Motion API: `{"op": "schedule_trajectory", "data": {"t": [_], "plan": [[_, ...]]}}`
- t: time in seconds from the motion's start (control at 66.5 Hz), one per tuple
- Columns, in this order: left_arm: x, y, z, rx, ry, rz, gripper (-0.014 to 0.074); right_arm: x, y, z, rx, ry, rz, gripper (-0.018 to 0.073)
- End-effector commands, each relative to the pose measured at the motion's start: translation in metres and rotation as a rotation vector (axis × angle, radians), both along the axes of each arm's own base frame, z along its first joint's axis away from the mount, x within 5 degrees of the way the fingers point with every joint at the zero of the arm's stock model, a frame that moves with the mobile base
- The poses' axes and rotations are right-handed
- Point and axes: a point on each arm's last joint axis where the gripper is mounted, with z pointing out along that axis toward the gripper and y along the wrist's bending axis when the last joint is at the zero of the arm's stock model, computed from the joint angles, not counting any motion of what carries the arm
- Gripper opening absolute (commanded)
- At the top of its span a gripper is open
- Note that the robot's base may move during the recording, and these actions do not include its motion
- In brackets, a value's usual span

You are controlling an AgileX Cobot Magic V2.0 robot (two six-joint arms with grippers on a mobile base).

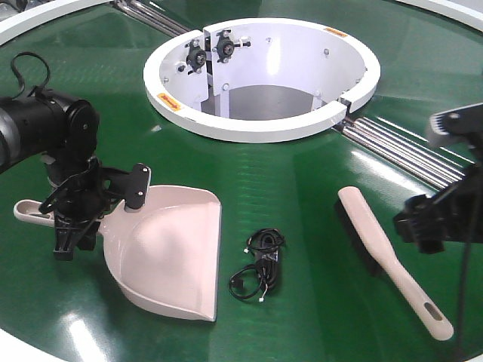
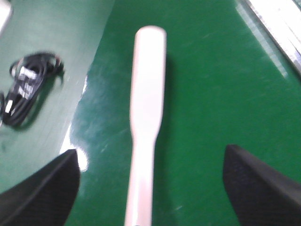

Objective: Clean and inspect green conveyor with broom and dustpan
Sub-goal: 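Grasp the pink brush handle with the right gripper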

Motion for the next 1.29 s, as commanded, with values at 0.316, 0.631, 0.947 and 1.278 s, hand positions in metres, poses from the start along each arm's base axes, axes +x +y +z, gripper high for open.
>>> {"op": "schedule_trajectory", "data": {"t": [0.316, 0.631, 0.947, 1.278], "plan": [[-0.001, -0.003, 0.023, -0.022, -0.070, -0.004, -0.0008, 0.053, 0.016, -0.044, -0.075, 0.323, -0.024, 0.0531], [-0.001, -0.003, 0.023, -0.022, -0.070, -0.004, -0.0008, 0.079, 0.023, -0.095, -0.111, 0.456, -0.024, 0.0526], [-0.001, -0.003, 0.023, -0.022, -0.070, -0.004, -0.0008, 0.092, 0.026, -0.118, -0.130, 0.519, -0.022, 0.0400], [-0.001, -0.003, 0.023, -0.022, -0.070, -0.004, -0.0008, 0.087, 0.024, -0.096, -0.104, 0.436, -0.040, -0.0011]]}}
